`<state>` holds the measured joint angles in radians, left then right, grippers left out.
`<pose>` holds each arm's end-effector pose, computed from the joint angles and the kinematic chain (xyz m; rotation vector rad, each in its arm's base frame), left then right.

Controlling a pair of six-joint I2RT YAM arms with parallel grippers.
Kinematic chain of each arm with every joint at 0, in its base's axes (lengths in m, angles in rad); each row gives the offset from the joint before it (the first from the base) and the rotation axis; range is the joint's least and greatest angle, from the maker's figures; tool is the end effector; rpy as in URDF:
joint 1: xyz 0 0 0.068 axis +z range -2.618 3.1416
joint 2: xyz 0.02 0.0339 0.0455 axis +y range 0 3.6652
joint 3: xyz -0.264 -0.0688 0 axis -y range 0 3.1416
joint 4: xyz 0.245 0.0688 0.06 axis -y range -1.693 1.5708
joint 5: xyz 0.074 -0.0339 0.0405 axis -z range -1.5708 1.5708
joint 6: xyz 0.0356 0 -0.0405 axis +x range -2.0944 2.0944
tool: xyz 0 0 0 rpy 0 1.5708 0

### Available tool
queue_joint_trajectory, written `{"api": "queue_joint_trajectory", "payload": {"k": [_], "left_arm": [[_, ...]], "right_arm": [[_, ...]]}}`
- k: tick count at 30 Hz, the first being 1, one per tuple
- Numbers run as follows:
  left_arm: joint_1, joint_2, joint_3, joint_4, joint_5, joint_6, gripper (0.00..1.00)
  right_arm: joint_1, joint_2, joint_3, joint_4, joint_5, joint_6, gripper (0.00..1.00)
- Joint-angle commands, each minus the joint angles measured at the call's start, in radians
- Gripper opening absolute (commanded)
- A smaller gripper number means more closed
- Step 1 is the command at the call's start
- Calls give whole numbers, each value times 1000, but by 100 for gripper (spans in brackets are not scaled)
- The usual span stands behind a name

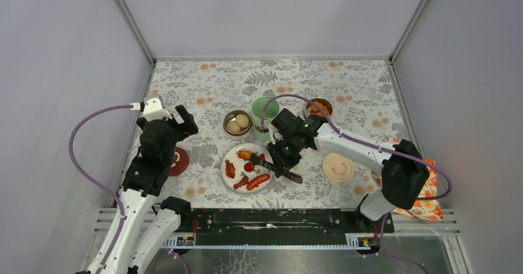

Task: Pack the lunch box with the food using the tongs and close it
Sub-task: Pick up the fake food from the plate.

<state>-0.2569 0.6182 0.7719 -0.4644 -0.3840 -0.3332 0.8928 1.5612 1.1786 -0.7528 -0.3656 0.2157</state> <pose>0.1385 -0.0226 0.3306 -0.3308 1.8288 -0.0479 0.1860 0.2513 0.2444 -1.0600 2.6585 0.7824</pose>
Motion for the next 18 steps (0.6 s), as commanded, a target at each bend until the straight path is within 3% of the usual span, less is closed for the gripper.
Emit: {"api": "queue_joint_trajectory", "payload": {"k": [1, 18], "left_arm": [[8, -5, -5, 53, 6, 7, 98], [12, -7, -5, 52, 10, 6, 98]], "right_arm": [[-44, -9, -13, 46, -86, 22, 26], [-155, -38, -163, 199, -244, 109, 32]]}}
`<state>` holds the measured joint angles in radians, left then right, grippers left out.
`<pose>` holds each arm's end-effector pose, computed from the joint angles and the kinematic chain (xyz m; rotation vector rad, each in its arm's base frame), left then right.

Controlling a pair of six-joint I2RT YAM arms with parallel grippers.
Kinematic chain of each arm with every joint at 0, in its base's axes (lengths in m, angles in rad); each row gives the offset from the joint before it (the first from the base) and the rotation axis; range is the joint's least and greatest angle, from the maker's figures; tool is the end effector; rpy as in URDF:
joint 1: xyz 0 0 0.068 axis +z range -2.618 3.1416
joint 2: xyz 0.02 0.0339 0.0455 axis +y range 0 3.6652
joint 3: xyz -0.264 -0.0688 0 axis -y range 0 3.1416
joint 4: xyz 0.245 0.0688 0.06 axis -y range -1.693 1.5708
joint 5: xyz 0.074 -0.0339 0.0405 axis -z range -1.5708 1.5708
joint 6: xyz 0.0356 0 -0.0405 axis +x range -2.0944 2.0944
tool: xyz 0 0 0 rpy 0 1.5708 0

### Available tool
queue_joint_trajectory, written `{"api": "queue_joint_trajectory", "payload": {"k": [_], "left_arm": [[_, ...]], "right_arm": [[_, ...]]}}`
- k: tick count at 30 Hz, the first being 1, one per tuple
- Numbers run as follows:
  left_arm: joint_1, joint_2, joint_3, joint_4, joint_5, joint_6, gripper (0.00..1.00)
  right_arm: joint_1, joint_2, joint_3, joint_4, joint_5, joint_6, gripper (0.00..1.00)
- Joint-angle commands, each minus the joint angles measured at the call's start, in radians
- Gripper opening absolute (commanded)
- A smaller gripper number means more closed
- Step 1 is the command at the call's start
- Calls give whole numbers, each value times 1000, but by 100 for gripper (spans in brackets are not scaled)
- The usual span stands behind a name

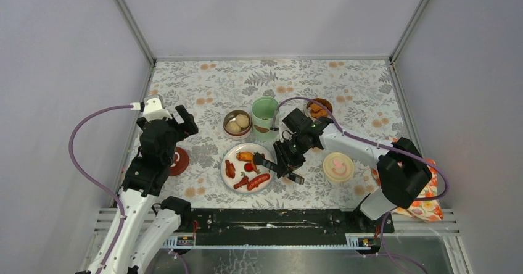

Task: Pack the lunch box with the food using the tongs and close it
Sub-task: Pick up the fake food from the plate.

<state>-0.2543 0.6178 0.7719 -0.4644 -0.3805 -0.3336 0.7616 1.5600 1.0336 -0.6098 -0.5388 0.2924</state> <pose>0.1385 -0.0223 0.3306 -0.3313 1.8288 -0.0498 0.2068 0.2224 0.2114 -0.8368 2.7492 1.0030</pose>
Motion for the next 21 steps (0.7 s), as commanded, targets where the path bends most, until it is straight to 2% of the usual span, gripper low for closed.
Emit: {"api": "queue_joint_trajectory", "payload": {"k": [1, 12, 21], "left_arm": [[9, -7, -4, 52, 7, 7, 98], [11, -9, -6, 52, 7, 7, 98], [10, -10, -6, 52, 6, 7, 98]], "right_arm": [[-31, -39, -25, 64, -77, 37, 33], [-78, -67, -67, 76, -102, 37, 36], [-78, -28, -57, 108, -147, 30, 37]]}}
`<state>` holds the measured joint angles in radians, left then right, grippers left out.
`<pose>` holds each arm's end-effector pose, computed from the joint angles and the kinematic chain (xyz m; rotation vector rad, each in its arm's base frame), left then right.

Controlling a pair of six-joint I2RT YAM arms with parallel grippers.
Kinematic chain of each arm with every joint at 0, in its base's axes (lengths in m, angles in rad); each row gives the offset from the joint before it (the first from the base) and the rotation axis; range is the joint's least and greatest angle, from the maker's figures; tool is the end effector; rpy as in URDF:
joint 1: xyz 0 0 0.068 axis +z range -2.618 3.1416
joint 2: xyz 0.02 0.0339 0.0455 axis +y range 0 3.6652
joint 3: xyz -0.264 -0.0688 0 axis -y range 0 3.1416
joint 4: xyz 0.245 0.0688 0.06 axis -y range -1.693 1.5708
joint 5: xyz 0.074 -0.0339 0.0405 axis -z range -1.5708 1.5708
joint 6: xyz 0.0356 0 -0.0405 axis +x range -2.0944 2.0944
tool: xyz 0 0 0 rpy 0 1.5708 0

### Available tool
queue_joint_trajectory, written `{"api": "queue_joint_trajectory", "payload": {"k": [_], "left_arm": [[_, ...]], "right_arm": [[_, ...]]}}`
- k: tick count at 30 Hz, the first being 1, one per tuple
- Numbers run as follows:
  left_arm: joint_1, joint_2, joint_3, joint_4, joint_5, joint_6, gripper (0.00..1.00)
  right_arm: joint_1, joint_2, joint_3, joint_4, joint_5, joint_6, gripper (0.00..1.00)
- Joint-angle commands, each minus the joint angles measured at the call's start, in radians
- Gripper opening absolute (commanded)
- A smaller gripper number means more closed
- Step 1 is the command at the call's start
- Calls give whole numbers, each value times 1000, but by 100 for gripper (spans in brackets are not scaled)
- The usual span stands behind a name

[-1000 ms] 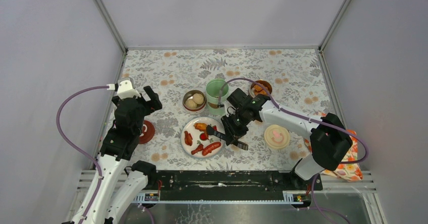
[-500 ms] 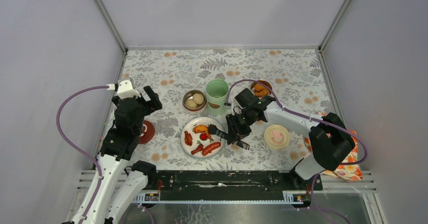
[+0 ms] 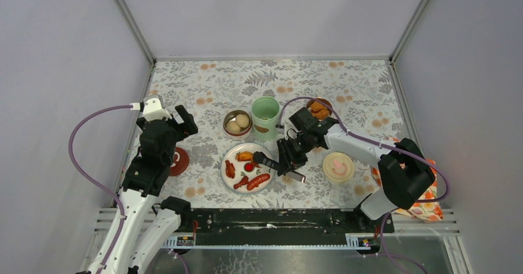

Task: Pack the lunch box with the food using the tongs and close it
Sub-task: Pick up the fake food from the plate.

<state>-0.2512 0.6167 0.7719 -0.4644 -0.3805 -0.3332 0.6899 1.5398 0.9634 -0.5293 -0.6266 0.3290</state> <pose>0.1383 -0.0218 0.3308 -0.3339 1.8272 -0.0478 0.2151 0.2045 0.2022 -0.7209 2.7427 1.1263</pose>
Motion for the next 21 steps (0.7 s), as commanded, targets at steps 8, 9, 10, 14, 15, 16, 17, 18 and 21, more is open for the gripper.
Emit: {"api": "queue_joint_trajectory", "payload": {"k": [8, 9, 10, 14, 15, 16, 17, 18, 21], "left_arm": [[9, -8, -6, 52, 7, 6, 98], [9, -8, -6, 51, 7, 5, 98], [9, -8, -6, 51, 7, 6, 98], [10, -11, -6, 51, 7, 6, 99], [11, -11, -6, 52, 8, 6, 98], [10, -11, -6, 51, 7, 5, 98], [10, -12, -6, 50, 7, 5, 98], [10, -11, -6, 51, 8, 5, 98], [12, -12, -6, 51, 9, 5, 99]], "right_arm": [[-7, 23, 10, 53, -74, 0, 39], [-6, 24, 8, 55, -75, 2, 39], [-6, 27, 7, 55, -76, 3, 39], [-7, 32, -1, 59, -74, 9, 39], [-7, 31, -4, 58, -71, 10, 40], [-6, 31, -6, 60, -70, 11, 40], [-6, 30, -7, 61, -70, 12, 40], [-7, 31, -9, 67, -73, 15, 40], [-7, 34, -11, 85, -92, 27, 40]]}}
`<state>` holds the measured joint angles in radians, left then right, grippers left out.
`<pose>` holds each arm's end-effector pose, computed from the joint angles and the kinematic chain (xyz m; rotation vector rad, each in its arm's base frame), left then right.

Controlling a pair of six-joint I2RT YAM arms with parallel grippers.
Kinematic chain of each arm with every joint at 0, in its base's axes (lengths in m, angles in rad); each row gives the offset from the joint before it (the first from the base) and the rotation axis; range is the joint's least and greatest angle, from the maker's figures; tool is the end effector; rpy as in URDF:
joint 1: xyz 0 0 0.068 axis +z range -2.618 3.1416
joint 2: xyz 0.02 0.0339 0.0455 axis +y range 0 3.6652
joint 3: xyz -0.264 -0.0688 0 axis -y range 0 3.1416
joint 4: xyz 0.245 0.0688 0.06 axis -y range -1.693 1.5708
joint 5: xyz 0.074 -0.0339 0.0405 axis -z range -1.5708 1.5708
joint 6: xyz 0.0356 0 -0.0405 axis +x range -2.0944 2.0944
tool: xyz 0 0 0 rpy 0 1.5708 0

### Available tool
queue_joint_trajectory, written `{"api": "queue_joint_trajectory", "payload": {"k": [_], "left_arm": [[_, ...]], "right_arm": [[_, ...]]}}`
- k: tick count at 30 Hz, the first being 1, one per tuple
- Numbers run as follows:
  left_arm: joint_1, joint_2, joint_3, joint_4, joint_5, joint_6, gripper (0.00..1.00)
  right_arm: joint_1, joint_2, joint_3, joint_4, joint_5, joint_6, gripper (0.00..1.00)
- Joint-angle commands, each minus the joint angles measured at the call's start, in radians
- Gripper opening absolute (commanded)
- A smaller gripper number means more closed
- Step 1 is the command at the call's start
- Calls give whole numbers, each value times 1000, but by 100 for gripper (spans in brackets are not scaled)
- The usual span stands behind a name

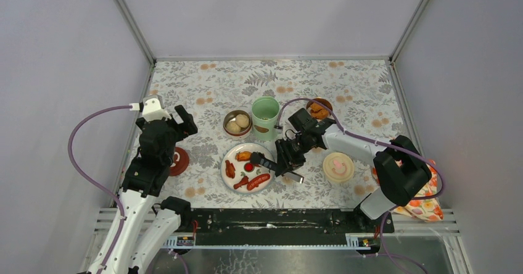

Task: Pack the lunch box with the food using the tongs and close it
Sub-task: Pick up the fake food from the plate.

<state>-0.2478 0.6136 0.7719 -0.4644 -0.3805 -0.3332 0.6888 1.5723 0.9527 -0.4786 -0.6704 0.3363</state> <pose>0.1377 -0.0212 0.3311 -0.3373 1.8237 -0.0466 0.2184 0.2084 0.1933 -0.7274 2.7351 1.1892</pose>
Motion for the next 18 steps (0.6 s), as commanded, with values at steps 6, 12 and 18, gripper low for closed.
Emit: {"api": "queue_joint_trajectory", "payload": {"k": [6, 12, 18], "left_arm": [[8, -11, -6, 52, 8, 5, 98], [10, -11, -6, 52, 8, 5, 98], [10, -9, -5, 52, 12, 5, 98]], "right_arm": [[-6, 19, -1, 54, -65, 39, 40], [-6, 34, -23, 94, -82, 76, 39], [-6, 37, -42, 129, -97, 103, 36]]}}
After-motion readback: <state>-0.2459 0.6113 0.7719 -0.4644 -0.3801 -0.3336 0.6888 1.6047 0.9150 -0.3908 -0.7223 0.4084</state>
